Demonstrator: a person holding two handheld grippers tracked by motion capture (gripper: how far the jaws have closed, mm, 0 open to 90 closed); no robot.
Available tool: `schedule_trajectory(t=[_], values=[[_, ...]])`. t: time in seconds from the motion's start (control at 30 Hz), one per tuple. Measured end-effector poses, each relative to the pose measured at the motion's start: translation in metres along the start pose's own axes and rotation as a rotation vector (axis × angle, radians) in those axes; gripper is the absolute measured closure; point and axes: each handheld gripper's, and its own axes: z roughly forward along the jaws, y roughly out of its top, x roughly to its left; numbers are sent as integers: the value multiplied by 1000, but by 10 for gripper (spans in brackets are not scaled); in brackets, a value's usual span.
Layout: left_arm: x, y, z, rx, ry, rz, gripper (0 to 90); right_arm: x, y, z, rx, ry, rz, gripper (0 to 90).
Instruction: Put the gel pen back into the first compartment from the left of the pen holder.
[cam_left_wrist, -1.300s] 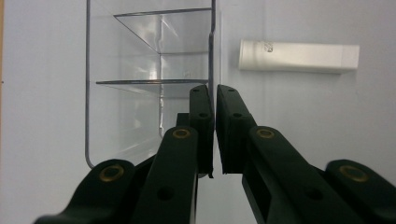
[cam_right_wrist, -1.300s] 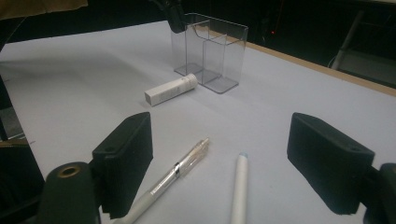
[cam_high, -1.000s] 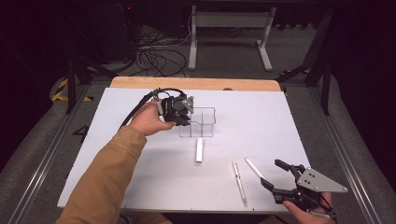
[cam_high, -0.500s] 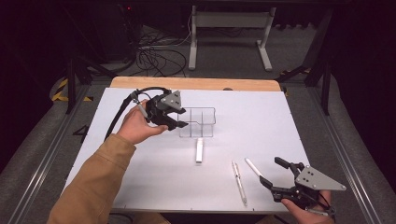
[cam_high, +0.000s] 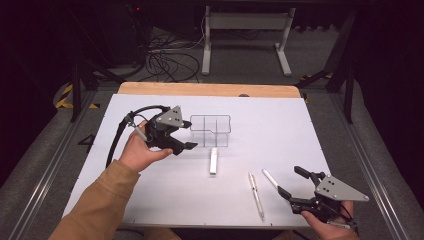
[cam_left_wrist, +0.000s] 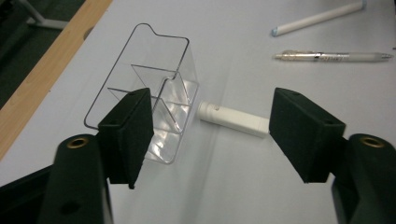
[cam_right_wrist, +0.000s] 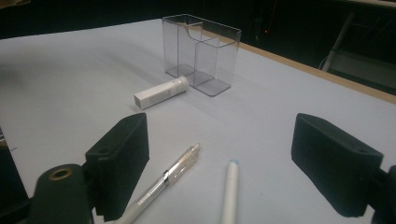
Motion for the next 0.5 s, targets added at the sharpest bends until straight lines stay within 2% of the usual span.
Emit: schedule_trajectory(t=[0.13,0.27,0.37,0.5], values=[[-10,-11,-6,-42,3,-56,240,-1,0,0,11,-4,-7,210],[-23,-23,-10,-90,3,-87,189,-1,2,0,17,-20,-8,218],[-34,-31,-12,-139,-6,-120,150,0,4,2,21,-22,10,217],[-44,-46,-16,-219,-22,-175,112,3,6,3,17,-24,2,222]])
